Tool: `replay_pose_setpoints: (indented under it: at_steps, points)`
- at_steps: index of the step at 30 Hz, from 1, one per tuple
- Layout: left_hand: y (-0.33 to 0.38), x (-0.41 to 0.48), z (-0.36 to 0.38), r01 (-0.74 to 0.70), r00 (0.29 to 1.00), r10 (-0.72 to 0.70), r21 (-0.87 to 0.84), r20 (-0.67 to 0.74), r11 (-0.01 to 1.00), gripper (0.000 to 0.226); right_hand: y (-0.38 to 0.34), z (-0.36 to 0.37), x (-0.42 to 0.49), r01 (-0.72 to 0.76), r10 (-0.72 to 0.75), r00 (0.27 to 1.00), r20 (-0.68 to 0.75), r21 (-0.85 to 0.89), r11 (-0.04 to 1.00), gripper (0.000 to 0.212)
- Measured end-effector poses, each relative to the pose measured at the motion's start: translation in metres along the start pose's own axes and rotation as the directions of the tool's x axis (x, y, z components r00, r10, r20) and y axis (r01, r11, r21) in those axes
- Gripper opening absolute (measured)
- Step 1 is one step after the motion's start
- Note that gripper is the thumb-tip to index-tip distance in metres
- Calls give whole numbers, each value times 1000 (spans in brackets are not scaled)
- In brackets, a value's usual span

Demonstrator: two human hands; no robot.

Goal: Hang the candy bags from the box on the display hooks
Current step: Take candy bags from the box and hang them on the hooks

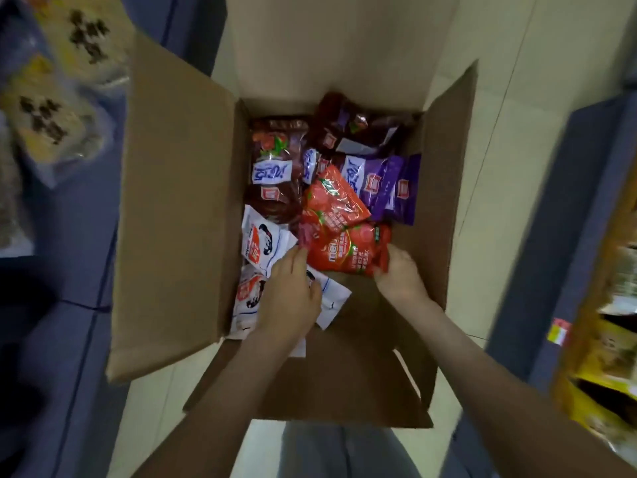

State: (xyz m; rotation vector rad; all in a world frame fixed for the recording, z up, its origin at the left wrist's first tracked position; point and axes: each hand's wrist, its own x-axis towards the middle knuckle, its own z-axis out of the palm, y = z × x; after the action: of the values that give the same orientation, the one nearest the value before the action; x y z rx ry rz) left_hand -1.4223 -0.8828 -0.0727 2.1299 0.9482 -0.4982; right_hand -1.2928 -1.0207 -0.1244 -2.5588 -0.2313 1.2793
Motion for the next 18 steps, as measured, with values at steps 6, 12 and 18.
replay_pose_setpoints:
  at_steps: [6, 12, 18]
  points:
    - [-20, 34, 71, 61, 997, -60, -37, 42, 997, 54, 12, 42, 76, -143, 150, 988, -20, 209, 967, 46]
    - [-30, 34, 97, 76, 995, -71, -70, 66, 995, 50, -7, 55, 109, -216, 245, 966, 79, 768, 603, 49]
    - [-24, 16, 78, 87, 996, -82, -130, 42, 988, 47, -27, 44, 105, -257, 390, 917, 78, 864, 433, 11]
